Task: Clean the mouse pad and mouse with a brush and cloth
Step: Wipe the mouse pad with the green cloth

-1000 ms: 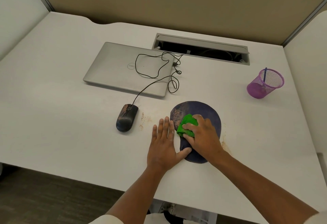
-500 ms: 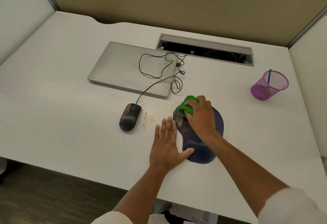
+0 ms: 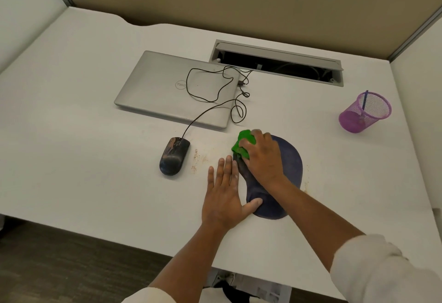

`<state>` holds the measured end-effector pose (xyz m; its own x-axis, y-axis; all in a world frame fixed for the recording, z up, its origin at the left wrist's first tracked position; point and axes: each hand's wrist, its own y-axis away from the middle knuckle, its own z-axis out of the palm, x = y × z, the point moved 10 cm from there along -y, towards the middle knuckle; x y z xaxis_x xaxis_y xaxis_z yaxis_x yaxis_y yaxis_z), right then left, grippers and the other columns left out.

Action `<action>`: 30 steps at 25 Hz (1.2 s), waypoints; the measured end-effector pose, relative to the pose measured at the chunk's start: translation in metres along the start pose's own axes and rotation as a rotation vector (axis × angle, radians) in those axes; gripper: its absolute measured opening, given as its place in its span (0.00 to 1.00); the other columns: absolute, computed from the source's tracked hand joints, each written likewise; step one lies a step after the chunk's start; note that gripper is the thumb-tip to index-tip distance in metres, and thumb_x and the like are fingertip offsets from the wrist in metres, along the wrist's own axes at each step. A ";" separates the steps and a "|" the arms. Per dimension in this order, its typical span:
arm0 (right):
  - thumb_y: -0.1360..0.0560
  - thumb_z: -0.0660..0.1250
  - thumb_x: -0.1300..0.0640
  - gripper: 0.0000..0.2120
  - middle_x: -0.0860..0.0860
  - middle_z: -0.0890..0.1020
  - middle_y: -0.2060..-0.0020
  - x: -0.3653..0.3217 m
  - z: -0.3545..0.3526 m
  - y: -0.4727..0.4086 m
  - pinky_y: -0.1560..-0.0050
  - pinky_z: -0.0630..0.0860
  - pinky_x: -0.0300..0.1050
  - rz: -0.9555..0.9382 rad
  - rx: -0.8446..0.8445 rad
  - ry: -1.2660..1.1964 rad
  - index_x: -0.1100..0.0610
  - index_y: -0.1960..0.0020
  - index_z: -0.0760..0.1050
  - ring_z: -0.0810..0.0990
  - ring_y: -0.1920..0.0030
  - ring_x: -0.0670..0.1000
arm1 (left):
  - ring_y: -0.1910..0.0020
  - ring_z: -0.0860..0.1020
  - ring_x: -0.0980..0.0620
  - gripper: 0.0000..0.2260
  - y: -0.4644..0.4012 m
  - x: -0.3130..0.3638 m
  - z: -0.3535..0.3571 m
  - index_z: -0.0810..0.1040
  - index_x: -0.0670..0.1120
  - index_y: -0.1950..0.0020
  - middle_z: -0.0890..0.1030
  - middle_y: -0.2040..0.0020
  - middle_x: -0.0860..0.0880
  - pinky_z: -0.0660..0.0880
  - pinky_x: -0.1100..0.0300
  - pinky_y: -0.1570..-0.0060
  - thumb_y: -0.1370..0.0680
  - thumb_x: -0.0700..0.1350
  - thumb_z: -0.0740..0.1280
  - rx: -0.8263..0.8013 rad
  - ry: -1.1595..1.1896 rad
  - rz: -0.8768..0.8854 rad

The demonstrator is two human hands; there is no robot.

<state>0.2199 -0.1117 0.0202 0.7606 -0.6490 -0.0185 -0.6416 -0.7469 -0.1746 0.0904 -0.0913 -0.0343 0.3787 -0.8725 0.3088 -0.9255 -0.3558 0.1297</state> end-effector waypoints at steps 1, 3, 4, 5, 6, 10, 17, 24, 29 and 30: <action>0.30 0.74 0.51 0.13 0.58 0.76 0.44 0.005 0.000 -0.011 0.62 0.75 0.52 0.021 -0.024 0.007 0.51 0.46 0.78 0.75 0.54 0.59 | 0.20 0.31 0.49 0.49 0.000 0.000 0.000 0.35 0.45 0.18 0.33 0.18 0.47 0.38 0.44 0.20 0.24 0.76 0.48 -0.005 -0.005 0.001; 0.28 0.72 0.54 0.13 0.58 0.75 0.43 0.023 -0.008 -0.031 0.61 0.76 0.52 0.134 -0.038 -0.031 0.51 0.44 0.78 0.75 0.53 0.60 | 0.20 0.31 0.49 0.48 0.000 0.000 -0.001 0.35 0.46 0.18 0.33 0.18 0.47 0.37 0.44 0.20 0.24 0.76 0.48 -0.006 0.004 -0.004; 0.27 0.72 0.55 0.13 0.57 0.75 0.43 0.032 -0.015 -0.035 0.60 0.77 0.51 0.192 -0.021 -0.085 0.52 0.43 0.77 0.75 0.52 0.59 | 0.20 0.31 0.49 0.48 0.001 0.000 -0.002 0.35 0.46 0.18 0.33 0.18 0.47 0.37 0.44 0.20 0.24 0.76 0.48 -0.005 0.015 -0.006; 0.27 0.71 0.55 0.13 0.57 0.74 0.43 0.038 -0.021 -0.033 0.59 0.77 0.50 0.225 0.004 -0.149 0.51 0.43 0.77 0.75 0.51 0.58 | 0.20 0.31 0.50 0.48 0.001 0.000 -0.002 0.35 0.46 0.18 0.33 0.18 0.47 0.36 0.44 0.20 0.25 0.76 0.48 -0.004 0.018 -0.006; 0.27 0.71 0.54 0.13 0.55 0.74 0.43 0.038 -0.025 -0.026 0.58 0.77 0.49 0.218 0.032 -0.203 0.51 0.43 0.77 0.74 0.51 0.56 | 0.20 0.30 0.50 0.48 0.001 0.000 -0.003 0.35 0.46 0.18 0.33 0.18 0.47 0.36 0.45 0.20 0.25 0.76 0.47 0.001 0.015 -0.004; 0.26 0.70 0.52 0.14 0.52 0.74 0.41 0.018 -0.013 0.009 0.53 0.78 0.49 0.140 -0.059 -0.270 0.47 0.41 0.76 0.74 0.46 0.55 | 0.20 0.30 0.50 0.48 0.000 0.002 -0.002 0.36 0.45 0.17 0.34 0.17 0.47 0.35 0.45 0.21 0.24 0.76 0.48 0.006 0.002 0.002; 0.27 0.68 0.59 0.16 0.43 0.73 0.36 0.008 -0.007 0.033 0.49 0.74 0.49 -0.151 -0.468 -0.236 0.42 0.45 0.79 0.71 0.40 0.50 | 0.20 0.31 0.49 0.50 0.002 0.000 -0.003 0.36 0.44 0.17 0.35 0.17 0.47 0.36 0.45 0.21 0.25 0.76 0.50 0.009 0.000 -0.002; 0.30 0.72 0.56 0.21 0.47 0.80 0.47 0.078 -0.030 0.006 0.52 0.77 0.49 0.168 -0.516 -0.334 0.38 0.42 0.73 0.78 0.50 0.53 | 0.20 0.30 0.50 0.49 0.002 0.001 -0.006 0.36 0.45 0.17 0.34 0.17 0.47 0.33 0.46 0.22 0.25 0.77 0.48 0.002 0.010 0.006; 0.29 0.72 0.51 0.29 0.48 0.74 0.33 0.042 -0.017 -0.003 0.39 0.69 0.55 0.178 -0.411 -0.310 0.45 0.31 0.66 0.70 0.35 0.56 | 0.20 0.30 0.50 0.49 0.002 0.002 -0.005 0.36 0.46 0.17 0.35 0.17 0.47 0.33 0.46 0.22 0.24 0.76 0.48 0.002 0.021 -0.002; 0.28 0.70 0.45 0.30 0.47 0.70 0.28 0.039 -0.011 0.001 0.35 0.65 0.58 0.166 -0.466 -0.273 0.45 0.28 0.66 0.66 0.30 0.56 | 0.20 0.30 0.50 0.48 0.002 0.002 -0.006 0.35 0.46 0.18 0.34 0.17 0.47 0.33 0.46 0.22 0.24 0.76 0.48 0.006 0.021 0.000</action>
<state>0.2479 -0.1389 0.0301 0.6042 -0.7482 -0.2740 -0.6835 -0.6634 0.3044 0.0894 -0.0914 -0.0283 0.3787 -0.8653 0.3283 -0.9255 -0.3578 0.1246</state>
